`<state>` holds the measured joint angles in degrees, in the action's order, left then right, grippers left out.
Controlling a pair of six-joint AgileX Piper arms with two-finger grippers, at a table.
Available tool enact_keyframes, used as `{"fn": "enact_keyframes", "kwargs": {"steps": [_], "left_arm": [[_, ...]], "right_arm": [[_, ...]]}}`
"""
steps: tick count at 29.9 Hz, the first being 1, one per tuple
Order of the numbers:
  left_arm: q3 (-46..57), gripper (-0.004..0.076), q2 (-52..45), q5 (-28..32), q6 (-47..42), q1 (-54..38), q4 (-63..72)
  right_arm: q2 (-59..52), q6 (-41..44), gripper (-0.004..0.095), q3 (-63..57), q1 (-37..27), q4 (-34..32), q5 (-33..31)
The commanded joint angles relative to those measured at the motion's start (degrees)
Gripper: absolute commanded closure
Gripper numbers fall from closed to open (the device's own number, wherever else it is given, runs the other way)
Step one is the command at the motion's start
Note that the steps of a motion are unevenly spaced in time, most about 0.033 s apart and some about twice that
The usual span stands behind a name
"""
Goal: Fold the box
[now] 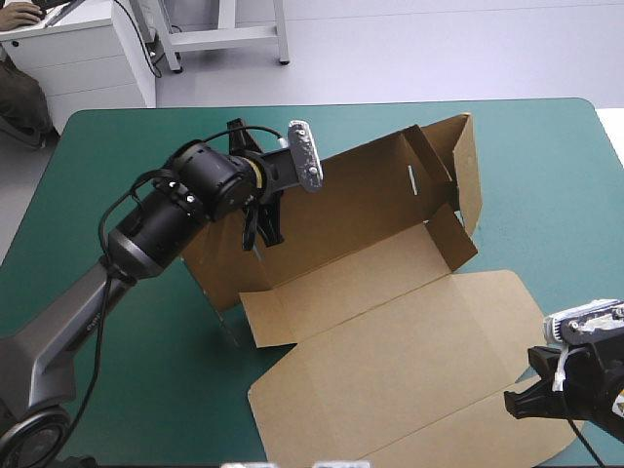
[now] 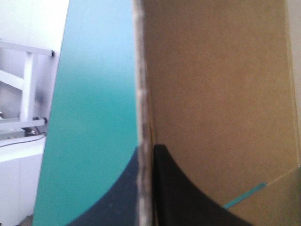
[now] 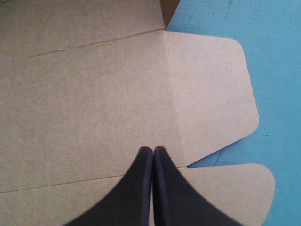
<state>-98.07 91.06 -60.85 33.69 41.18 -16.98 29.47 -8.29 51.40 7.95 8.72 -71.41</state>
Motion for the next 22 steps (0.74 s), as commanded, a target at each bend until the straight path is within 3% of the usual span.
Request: {"fn": "enact_keyframes", "kwargs": {"steps": [1, 17, 22], "left_arm": [[-0.2, 0.0731, -2.2, 4.4, -3.5, 3.5, -10.1], [12.1, 0.0731, -3.1, 16.0, -8.9, 9.9, -26.6], [18.7, 0.0731, -5.7, 20.6, -19.5, 10.0, -36.6]], "right_arm": [[0.4, -0.4, 0.0928, 1.3, -0.4, 0.5, -0.2], [0.4, -0.1, 0.0928, 1.3, -0.4, 0.5, 0.7], [0.4, -0.1, 0.0928, 1.3, -0.4, 0.5, 0.8]]}}
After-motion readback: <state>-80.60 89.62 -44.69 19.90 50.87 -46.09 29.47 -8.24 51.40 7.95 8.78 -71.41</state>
